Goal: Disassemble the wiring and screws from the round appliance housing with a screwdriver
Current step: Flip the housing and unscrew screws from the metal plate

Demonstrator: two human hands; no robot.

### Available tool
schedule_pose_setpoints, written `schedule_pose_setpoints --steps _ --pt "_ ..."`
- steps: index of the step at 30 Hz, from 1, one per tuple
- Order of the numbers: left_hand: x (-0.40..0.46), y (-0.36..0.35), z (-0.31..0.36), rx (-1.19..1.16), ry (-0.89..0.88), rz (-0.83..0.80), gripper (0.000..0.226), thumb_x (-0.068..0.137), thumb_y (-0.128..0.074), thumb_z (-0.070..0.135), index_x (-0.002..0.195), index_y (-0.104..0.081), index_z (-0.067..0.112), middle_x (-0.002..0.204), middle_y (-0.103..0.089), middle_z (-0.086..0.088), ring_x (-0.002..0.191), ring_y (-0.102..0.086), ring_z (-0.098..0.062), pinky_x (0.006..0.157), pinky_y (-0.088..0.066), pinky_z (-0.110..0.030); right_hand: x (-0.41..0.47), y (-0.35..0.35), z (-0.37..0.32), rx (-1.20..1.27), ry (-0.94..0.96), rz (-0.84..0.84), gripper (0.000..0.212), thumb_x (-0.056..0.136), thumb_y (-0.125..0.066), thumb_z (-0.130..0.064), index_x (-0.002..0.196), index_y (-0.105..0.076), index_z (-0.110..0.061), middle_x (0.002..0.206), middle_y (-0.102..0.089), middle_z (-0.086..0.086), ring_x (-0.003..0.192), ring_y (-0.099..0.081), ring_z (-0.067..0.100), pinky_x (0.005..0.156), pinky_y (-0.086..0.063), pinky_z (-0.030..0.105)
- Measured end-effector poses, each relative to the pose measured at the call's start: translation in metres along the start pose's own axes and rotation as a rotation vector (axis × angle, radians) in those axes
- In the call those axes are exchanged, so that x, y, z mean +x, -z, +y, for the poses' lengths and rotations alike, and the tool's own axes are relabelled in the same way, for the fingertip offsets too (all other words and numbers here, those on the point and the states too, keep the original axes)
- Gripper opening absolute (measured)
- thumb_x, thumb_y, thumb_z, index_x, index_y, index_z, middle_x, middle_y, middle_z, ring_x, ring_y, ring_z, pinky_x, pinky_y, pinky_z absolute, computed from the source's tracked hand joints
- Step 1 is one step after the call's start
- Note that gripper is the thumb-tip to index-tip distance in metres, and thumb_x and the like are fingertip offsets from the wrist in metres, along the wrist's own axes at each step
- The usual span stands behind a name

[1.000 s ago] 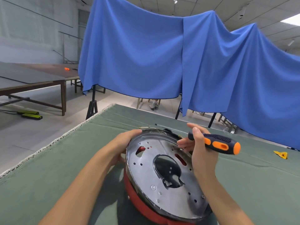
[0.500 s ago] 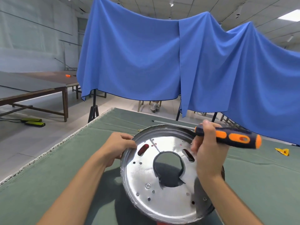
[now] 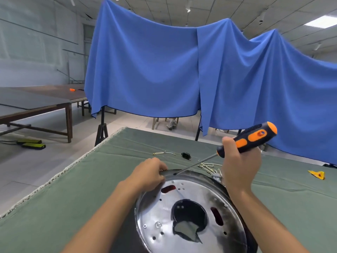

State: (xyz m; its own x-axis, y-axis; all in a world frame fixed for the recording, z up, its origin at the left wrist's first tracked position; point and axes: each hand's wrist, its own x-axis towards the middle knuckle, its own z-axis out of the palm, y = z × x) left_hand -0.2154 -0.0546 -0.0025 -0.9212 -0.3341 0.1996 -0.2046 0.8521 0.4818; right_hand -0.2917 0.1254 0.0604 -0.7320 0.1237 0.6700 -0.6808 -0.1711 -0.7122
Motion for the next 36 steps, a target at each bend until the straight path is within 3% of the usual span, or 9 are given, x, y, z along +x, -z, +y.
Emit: schedule_pose_setpoints --steps 2,5,7,10,15,22,26,30,36 --pt "0.001 0.001 -0.002 -0.006 -0.019 -0.004 0.012 0.078 -0.057 0.010 0.072 -0.064 0.017 0.067 -0.062 0.004 0.071 -0.055 -0.022 0.064 -0.046 -0.032 0.007 0.000 0.003 -0.030 0.026 0.009 0.024 0.064 -0.057 -0.024 0.055 -0.045 -0.006 0.045 -0.049 0.000 0.044 -0.045 0.008 0.044 -0.039 0.016" --pt "0.002 0.001 -0.003 -0.005 -0.043 0.003 0.021 0.078 -0.056 0.008 0.060 -0.052 0.018 0.055 -0.048 0.004 0.060 -0.042 -0.020 0.057 -0.034 -0.029 0.015 -0.004 0.006 -0.096 0.045 -0.009 0.030 0.061 -0.054 -0.029 0.058 -0.046 -0.001 0.053 -0.054 0.017 0.049 -0.050 0.024 0.048 -0.044 0.028" --pt "0.002 -0.001 -0.002 0.077 -0.065 0.035 0.016 0.080 -0.055 0.010 0.066 -0.055 0.018 0.059 -0.053 0.002 0.063 -0.046 -0.021 0.056 -0.034 -0.028 0.016 -0.010 0.008 -0.138 0.057 -0.033 0.030 0.060 -0.053 -0.031 0.058 -0.046 -0.002 0.054 -0.056 0.016 0.053 -0.054 0.031 0.051 -0.046 0.032" --pt "0.002 -0.003 -0.001 0.184 -0.078 0.075 0.009 0.081 -0.054 0.013 0.080 -0.061 0.019 0.072 -0.063 0.000 0.076 -0.056 -0.024 0.057 -0.038 -0.028 0.012 -0.021 0.010 -0.193 0.083 -0.093 0.026 0.062 -0.053 -0.029 0.056 -0.046 -0.004 0.047 -0.055 0.005 0.047 -0.050 0.019 0.049 -0.043 0.028" --pt "0.003 -0.006 -0.004 0.199 -0.080 0.098 0.009 0.079 -0.052 0.012 0.073 -0.055 0.018 0.070 -0.061 -0.001 0.075 -0.055 -0.026 0.056 -0.036 -0.029 0.012 -0.030 0.008 -0.260 0.169 -0.150 0.027 0.065 -0.056 -0.023 0.050 -0.035 -0.018 0.041 -0.041 -0.010 0.042 -0.037 0.008 0.041 -0.030 0.015" --pt "0.002 -0.006 -0.001 0.283 -0.096 0.119 0.005 0.082 -0.053 0.014 0.080 -0.057 0.017 0.077 -0.063 -0.001 0.076 -0.053 -0.026 0.059 -0.039 -0.030 0.011 -0.030 0.008 -0.263 0.174 -0.152 0.026 0.064 -0.053 -0.025 0.056 -0.043 -0.003 0.044 -0.046 0.004 0.045 -0.042 0.017 0.046 -0.038 0.031" --pt "0.002 -0.006 0.000 0.276 -0.088 0.110 0.007 0.082 -0.053 0.014 0.083 -0.059 0.017 0.081 -0.065 -0.001 0.079 -0.056 -0.026 0.063 -0.043 -0.031 0.015 -0.030 0.005 -0.216 0.156 -0.127 0.024 0.065 -0.055 -0.023 0.055 -0.044 -0.004 0.041 -0.046 -0.005 0.041 -0.043 0.007 0.042 -0.037 0.018" --pt "0.002 -0.006 0.000 0.273 -0.085 0.113 0.008 0.083 -0.053 0.014 0.076 -0.054 0.019 0.079 -0.063 0.000 0.077 -0.052 -0.027 0.060 -0.038 -0.031 0.018 -0.030 0.004 -0.224 0.167 -0.149 0.026 0.065 -0.054 -0.025 0.057 -0.049 -0.001 0.048 -0.056 -0.001 0.043 -0.046 0.006 0.044 -0.040 0.023" --pt "0.001 -0.007 0.000 0.264 -0.082 0.115 0.011 0.082 -0.053 0.015 0.088 -0.062 0.019 0.085 -0.066 -0.001 0.084 -0.056 -0.028 0.063 -0.040 -0.031 0.014 -0.031 0.007 -0.238 0.197 -0.163 0.020 0.066 -0.053 -0.020 0.050 -0.041 -0.016 0.040 -0.049 -0.018 0.042 -0.046 0.000 0.042 -0.034 0.007"
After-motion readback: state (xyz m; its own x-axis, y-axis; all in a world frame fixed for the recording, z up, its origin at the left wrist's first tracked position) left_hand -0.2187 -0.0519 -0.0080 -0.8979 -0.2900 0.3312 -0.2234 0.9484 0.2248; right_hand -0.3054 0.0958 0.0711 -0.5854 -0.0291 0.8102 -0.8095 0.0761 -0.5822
